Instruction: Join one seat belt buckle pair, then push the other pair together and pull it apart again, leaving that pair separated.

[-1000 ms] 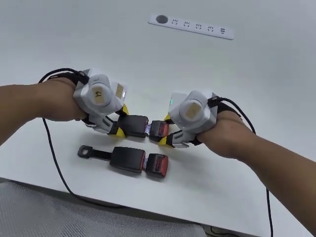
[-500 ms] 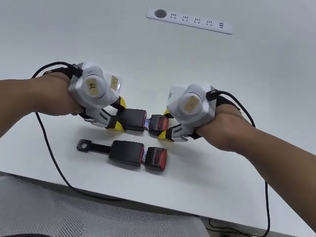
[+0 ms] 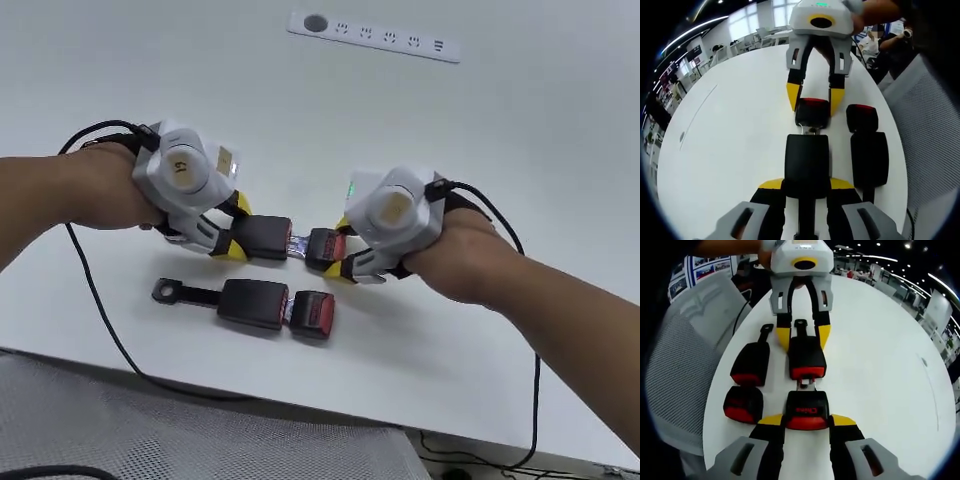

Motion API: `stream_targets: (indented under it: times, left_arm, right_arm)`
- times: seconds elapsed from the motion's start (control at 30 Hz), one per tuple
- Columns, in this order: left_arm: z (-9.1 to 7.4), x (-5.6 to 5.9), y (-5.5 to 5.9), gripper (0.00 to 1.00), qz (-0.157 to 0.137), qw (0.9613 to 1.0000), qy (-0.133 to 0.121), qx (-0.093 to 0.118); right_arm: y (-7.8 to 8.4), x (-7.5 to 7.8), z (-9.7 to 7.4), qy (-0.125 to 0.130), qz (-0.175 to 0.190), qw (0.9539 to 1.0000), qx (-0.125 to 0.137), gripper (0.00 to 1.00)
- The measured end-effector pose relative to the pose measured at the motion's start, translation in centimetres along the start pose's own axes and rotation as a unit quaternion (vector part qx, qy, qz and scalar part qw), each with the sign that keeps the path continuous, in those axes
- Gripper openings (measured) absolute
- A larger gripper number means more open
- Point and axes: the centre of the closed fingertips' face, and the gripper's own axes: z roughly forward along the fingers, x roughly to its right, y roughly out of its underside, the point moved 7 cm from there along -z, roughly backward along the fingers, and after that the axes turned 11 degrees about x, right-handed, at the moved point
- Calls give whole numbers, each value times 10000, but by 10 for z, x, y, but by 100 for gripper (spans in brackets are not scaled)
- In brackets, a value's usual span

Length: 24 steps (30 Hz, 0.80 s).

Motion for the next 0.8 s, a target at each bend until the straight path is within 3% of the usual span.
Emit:
stream_targets:
  times: [0.17, 0.57, 0.8]
  left_arm:
    - [0, 0, 1, 32, 5, 10000, -8, 28]
    - [1, 1, -1, 32, 112, 9999, 31, -68]
    - [1, 1, -2, 32, 179, 9998, 40, -113]
  right_arm:
    - [8, 1, -7, 43, -48, 10000, -48, 31]
    - [53, -10, -53, 253, 263, 9989, -281, 32]
    - [71, -11, -74, 390, 344, 9978, -414, 32]
